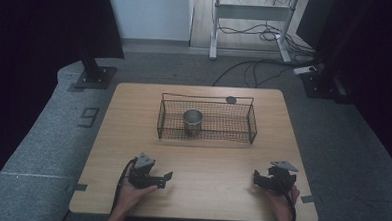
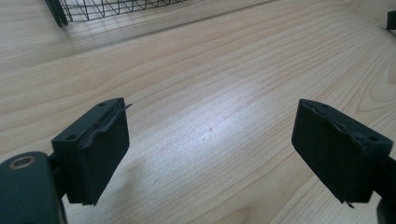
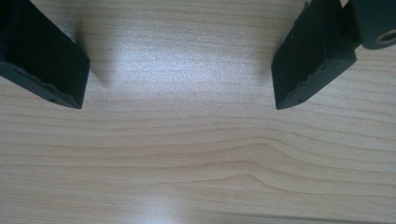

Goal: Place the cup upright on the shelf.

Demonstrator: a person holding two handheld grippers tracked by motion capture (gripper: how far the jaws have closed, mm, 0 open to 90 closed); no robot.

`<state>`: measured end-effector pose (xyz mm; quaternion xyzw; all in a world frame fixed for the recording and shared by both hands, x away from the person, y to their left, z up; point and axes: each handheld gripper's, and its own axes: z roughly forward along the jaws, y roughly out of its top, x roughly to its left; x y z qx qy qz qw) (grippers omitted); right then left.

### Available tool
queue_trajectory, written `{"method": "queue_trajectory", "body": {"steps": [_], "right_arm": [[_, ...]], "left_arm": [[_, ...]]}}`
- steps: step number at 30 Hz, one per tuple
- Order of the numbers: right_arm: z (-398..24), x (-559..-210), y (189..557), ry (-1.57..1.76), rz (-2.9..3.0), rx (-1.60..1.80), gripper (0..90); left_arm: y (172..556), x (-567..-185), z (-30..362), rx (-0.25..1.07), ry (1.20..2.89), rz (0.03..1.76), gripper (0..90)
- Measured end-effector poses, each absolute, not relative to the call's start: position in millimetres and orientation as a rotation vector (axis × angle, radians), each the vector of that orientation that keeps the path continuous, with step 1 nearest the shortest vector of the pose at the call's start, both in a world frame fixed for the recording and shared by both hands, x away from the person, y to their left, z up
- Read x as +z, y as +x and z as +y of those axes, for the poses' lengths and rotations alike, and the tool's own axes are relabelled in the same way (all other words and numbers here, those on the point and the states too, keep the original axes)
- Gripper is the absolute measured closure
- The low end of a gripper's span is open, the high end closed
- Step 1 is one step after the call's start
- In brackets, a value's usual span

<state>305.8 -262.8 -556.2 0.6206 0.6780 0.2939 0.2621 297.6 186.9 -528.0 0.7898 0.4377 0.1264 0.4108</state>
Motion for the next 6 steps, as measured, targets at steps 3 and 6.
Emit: {"method": "queue_trajectory", "body": {"steps": [3, 6], "right_arm": [[-262.8, -556.2, 305.8, 1.679, 1.835, 0.796, 4.2], [-262.7, -556.1, 305.7, 1.679, 1.835, 0.797, 4.5]], "left_arm": [[295.0, -530.0, 189.0, 0.319, 1.988, 1.106, 12.0], [293.3, -530.5, 191.2, 0.323, 1.985, 1.111, 12.0]]}}
